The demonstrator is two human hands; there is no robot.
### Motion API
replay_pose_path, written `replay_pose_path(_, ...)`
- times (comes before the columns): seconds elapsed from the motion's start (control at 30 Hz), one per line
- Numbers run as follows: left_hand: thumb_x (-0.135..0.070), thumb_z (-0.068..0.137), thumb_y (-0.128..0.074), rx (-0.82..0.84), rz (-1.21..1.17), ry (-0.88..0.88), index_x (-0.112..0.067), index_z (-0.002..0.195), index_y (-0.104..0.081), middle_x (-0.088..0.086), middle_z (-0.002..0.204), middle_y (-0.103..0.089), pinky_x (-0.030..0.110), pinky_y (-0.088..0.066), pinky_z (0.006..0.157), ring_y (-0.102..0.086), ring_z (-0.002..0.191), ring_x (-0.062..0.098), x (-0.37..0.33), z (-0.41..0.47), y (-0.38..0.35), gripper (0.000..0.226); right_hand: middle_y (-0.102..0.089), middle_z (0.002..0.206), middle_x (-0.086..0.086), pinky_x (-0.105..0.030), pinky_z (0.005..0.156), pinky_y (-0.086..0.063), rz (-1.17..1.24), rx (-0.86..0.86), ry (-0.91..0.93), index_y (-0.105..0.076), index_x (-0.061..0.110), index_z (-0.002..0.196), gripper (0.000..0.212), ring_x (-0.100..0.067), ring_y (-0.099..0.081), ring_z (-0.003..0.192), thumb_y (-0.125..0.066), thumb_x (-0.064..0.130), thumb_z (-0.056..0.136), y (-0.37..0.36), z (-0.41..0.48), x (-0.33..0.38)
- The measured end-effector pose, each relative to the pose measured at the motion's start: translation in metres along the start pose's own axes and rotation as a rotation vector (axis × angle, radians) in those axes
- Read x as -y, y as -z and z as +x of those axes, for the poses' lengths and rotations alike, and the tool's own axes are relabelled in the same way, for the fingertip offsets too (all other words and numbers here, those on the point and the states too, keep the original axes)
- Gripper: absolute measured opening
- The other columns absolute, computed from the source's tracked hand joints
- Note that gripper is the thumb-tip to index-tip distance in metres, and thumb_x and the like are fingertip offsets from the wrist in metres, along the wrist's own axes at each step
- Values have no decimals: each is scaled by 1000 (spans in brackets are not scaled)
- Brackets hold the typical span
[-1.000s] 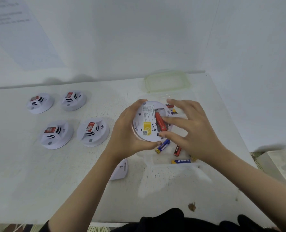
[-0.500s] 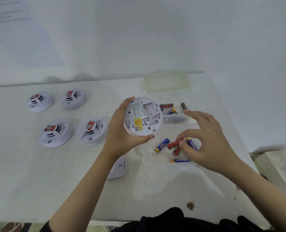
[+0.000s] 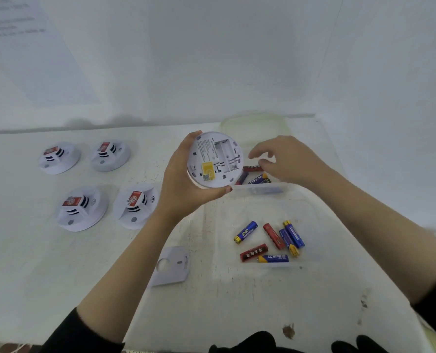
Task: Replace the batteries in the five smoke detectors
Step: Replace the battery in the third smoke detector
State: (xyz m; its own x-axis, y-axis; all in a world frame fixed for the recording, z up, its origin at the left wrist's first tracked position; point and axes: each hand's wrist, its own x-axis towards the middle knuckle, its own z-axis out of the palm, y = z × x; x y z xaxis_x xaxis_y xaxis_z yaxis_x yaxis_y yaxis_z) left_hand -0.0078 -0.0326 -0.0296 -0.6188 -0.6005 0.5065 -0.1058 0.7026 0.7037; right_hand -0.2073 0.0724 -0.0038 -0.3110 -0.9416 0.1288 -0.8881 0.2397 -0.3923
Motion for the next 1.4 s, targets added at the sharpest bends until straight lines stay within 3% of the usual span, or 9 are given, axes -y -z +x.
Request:
replay_pose_path(0.23, -44, 57, -84, -12, 3, 29, -13, 136, -41, -4, 129, -54, 41, -48, 99, -52, 121, 10, 13, 13, -6, 95, -67, 105, -3, -30, 76, -44, -349, 145, -8, -65, 16, 110, 25, -23, -58, 99, -55, 11, 87, -21, 27, 5)
replay_pose_path(0.43, -49, 56, -82, 3, 2, 67, -12, 136, -42, -10, 128, -52, 30, -47, 100, -50, 121, 4, 17, 13, -10, 96, -65, 91, -5, -28, 63, -35, -414, 162, -23, -62, 10, 92, 11, -23, -56, 83, -58, 20, 89, -23, 30, 4)
replay_pose_path(0.53, -48, 56, -84, 4, -7, 86, -12, 138, -40, -3, 133, -52, 38, -47, 102, -50, 124, 11, 21, 11, -10, 100, -67, 87, -1, -28, 61, -35, -157, 101, -38, -52, 16, 94, 9, -18, -53, 72, -55, 24, 91, -19, 22, -2)
replay_pose_path(0.67, -49, 57, -83, 10, -10, 88, -12, 138, -40, -6, 132, -51, 32, -47, 101, -50, 122, 6, 21, 9, -11, 99, -69, 72, 8, -21, 58, -43, 367, -135, -83, -55, 27, 108, 19, -14, -59, 59, -58, 24, 90, -17, 3, -2)
replay_pose_path(0.8, -49, 56, -82, 27, -24, 71, -15, 136, -40, -16, 129, -50, 27, -47, 100, -49, 121, 3, 18, 10, -11, 96, -72, 71, -1, -29, 55, -39, 817, -386, -74, -61, 20, 97, 13, -20, -59, 57, -60, 10, 89, -8, -16, 15)
replay_pose_path(0.9, -48, 56, -83, 47, -28, 38, -16, 136, -40, -17, 129, -49, 30, -47, 99, -50, 120, 5, 13, 11, -13, 96, -74, 76, 2, -25, 60, -44, 976, -475, -30, -56, 17, 96, 14, -5, -64, 63, -60, 5, 89, -1, -23, 29)
replay_pose_path(1.1, -47, 53, -85, 72, 9, -2, -10, 135, -43, -6, 127, -56, 38, -52, 93, -56, 115, 11, 4, 10, -17, 99, -69, 78, 13, -17, 70, -43, 601, -478, 84, -58, 20, 95, 14, -6, -65, 79, -63, 10, 85, -6, -20, 33)
replay_pose_path(1.23, -47, 52, -85, 45, 4, -14, -13, 134, -44, -13, 125, -55, 36, -51, 94, -56, 114, 8, -3, 7, -17, 97, -63, 103, 9, -10, 87, -34, 313, -519, 196, -66, 15, 98, 17, -10, -53, 97, -61, 21, 82, -10, -15, 24)
replay_pose_path(1.4, -50, 53, -82, 27, 24, -43, -13, 134, -43, -18, 124, -53, 34, -52, 93, -56, 112, 5, -7, 7, -17, 97, -64, 117, -7, -27, 92, -43, 238, -434, 268, -66, 11, 105, 26, -19, -56, 109, -55, 25, 87, -8, -15, 23)
